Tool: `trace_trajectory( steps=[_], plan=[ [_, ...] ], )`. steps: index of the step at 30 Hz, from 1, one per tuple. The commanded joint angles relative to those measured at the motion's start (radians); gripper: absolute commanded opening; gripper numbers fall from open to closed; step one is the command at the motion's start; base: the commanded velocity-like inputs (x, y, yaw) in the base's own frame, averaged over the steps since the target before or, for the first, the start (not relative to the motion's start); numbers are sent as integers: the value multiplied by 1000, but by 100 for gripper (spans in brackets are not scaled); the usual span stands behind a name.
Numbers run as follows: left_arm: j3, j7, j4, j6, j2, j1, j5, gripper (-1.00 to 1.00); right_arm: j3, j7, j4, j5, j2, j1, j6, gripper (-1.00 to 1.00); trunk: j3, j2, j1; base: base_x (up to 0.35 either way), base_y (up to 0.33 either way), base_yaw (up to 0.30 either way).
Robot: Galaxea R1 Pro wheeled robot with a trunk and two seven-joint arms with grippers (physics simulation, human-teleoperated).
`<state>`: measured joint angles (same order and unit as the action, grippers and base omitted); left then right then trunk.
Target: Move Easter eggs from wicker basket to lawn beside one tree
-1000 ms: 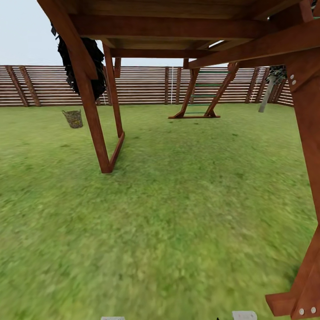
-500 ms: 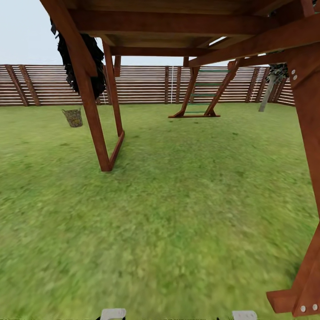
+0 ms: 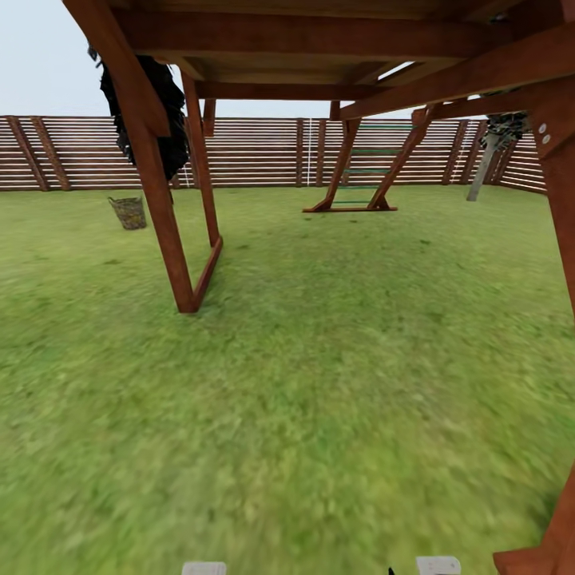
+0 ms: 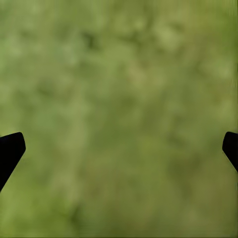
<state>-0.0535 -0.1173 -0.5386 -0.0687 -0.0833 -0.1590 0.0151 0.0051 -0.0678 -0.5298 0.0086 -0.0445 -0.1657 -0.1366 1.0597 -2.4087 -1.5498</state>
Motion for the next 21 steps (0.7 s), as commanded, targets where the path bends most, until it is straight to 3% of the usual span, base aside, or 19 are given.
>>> trace_trajectory(
  steps=[1, 21],
  plan=[
    [-5, -9, 9, -4, 0, -1, 2, 100, 1, -3, 1, 1, 0, -1, -3, 100, 1, 0, 0, 335, 0, 0],
    [-1, -7, 61, -11, -1, -1, -7, 100, 1, -3, 1, 2, -1, 0, -2, 100, 1, 0, 0, 335, 0, 0]
  ],
)
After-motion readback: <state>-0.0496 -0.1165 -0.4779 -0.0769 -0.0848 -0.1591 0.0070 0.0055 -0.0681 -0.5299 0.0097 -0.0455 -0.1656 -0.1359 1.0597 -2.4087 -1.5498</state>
